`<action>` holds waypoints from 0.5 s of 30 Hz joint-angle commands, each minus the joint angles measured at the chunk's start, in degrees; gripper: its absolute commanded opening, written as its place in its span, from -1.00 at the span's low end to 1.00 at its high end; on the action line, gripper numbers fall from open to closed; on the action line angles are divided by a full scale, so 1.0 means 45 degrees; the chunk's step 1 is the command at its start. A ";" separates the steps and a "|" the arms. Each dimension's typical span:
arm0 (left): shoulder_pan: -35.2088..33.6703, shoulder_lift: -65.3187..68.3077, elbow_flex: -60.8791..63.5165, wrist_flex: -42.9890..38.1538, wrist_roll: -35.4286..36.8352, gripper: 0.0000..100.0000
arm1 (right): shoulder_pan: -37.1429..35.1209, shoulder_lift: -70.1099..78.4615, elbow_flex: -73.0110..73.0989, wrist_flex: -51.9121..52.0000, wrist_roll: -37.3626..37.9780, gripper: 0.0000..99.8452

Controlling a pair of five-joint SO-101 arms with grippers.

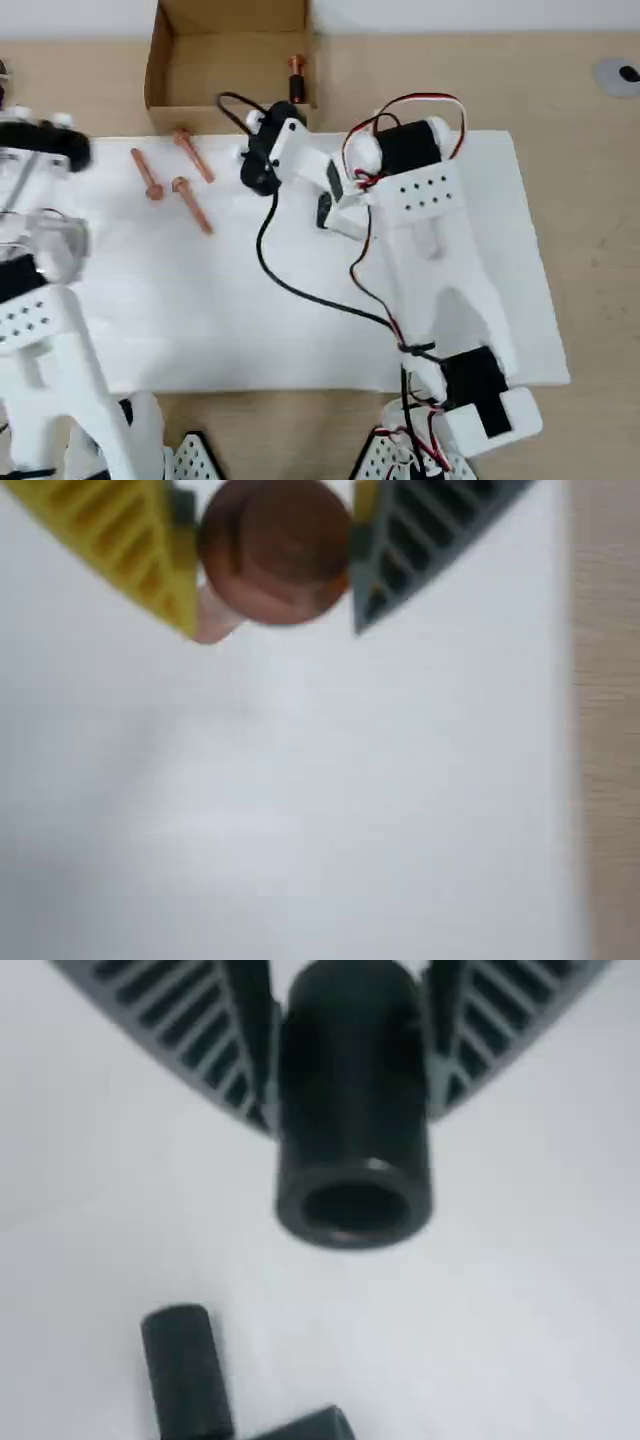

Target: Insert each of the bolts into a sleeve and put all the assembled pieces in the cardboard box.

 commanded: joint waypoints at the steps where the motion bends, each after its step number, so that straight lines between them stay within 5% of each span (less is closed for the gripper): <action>1: 0.1192 -0.0811 0.0293 0.0508 0.0469 -0.97 | 0.0205 -0.0615 0.0029 -0.0156 -0.0039 -0.88; 15: 0.1641 -0.2217 -0.1739 0.4884 0.0234 -0.97 | 0.0186 -0.2159 0.2452 -0.1446 0.0000 -0.88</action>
